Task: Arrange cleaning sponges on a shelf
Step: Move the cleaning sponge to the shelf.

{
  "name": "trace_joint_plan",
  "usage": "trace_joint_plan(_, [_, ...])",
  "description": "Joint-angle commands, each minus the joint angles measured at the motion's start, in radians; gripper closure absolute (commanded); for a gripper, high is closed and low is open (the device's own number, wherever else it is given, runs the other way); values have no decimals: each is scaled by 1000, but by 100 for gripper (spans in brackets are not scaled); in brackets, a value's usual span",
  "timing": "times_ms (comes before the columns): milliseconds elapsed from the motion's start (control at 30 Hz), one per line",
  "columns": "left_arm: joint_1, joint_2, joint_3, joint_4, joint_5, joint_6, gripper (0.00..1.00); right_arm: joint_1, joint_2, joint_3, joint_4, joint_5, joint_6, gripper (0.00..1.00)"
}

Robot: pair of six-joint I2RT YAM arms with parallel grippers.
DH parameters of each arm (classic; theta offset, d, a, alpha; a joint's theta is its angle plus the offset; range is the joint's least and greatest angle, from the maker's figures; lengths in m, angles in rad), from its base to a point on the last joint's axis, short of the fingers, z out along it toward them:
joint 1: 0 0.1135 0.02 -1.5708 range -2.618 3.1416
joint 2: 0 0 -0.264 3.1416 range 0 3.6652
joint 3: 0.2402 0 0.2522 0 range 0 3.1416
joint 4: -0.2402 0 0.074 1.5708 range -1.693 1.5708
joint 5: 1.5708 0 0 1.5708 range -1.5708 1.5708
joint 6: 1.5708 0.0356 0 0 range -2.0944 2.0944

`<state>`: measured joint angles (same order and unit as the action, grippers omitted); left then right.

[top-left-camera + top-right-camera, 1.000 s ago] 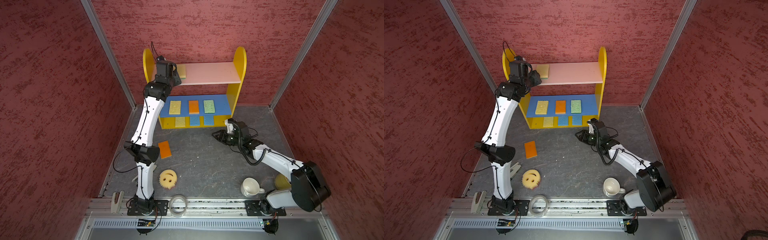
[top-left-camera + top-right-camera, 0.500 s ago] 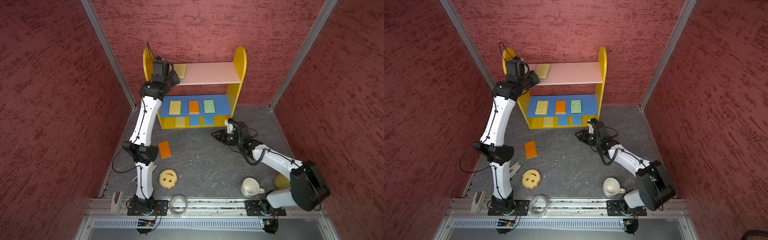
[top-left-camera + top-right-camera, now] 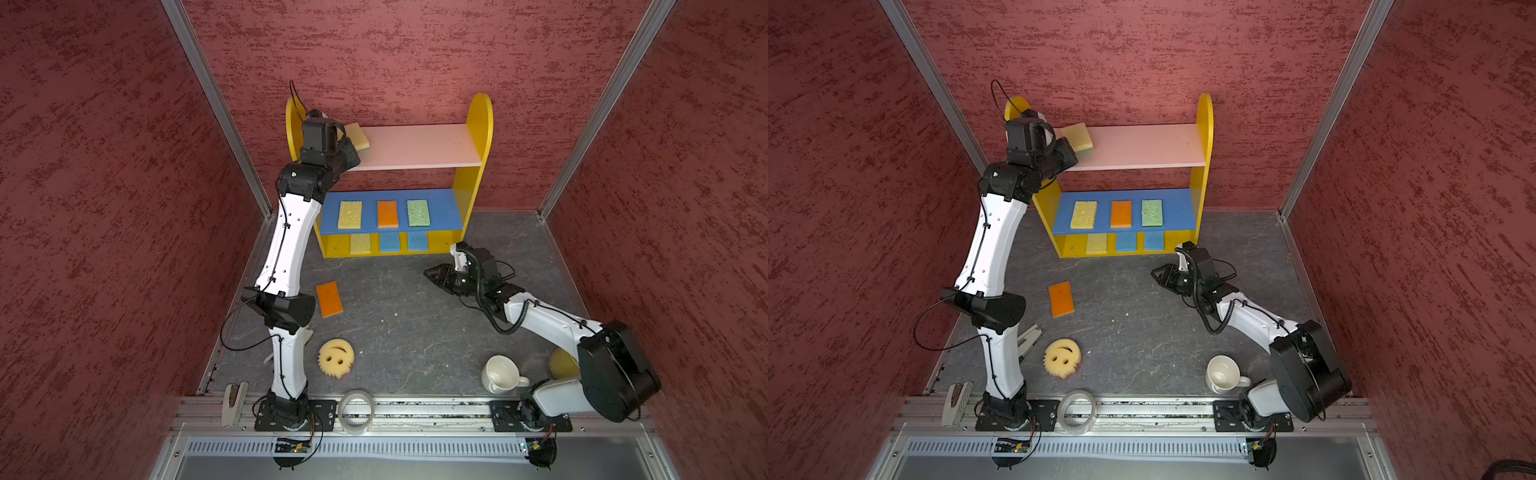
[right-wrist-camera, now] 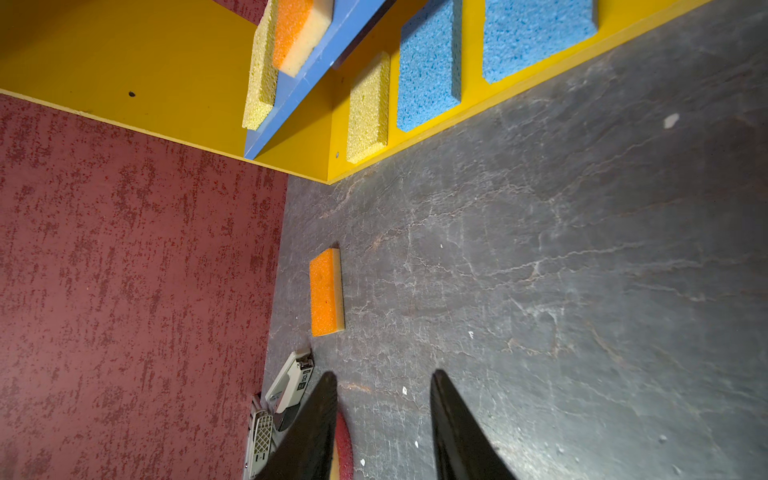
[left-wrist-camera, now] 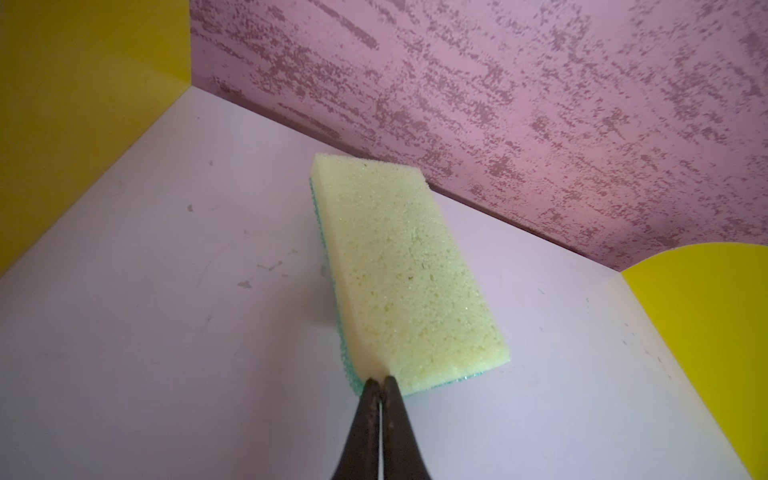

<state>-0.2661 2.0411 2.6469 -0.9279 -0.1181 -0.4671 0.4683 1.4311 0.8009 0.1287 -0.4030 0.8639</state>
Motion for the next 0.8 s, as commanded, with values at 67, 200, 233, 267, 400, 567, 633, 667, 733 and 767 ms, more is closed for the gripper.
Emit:
trace_joint_plan(67, [-6,-65,-47,-1,-9,10,95,-5,-3,-1,30,-12,10,61])
trace_joint_plan(200, [-2,-95,-120,19,40,31,95,-5,-6,-6,29,-12,8,61])
trace_joint_plan(233, [-2,-102,-134,19,52,39,96,-5,-5,-8,30,-12,9,61])
trace_joint_plan(267, [-2,-108,-149,21,66,51,96,-5,-4,-7,29,-13,10,61])
trace_joint_plan(400, [3,-139,-200,34,86,98,97,-5,-5,-5,31,-13,12,61])
trace_joint_plan(567, [62,-160,-249,45,172,96,98,-5,-10,-7,35,-10,18,61])
trace_joint_plan(633, [80,-160,-251,40,186,92,98,-5,-10,-8,38,-10,22,61])
trace_joint_plan(667, [90,-160,-253,38,194,91,98,-5,-9,-8,43,-10,25,61])
trace_joint_plan(733, [106,-159,-258,40,204,83,98,-5,-8,-11,51,-13,30,61])
trace_joint_plan(767, [114,-159,-262,44,212,77,98,-5,-8,-11,57,-13,34,61])
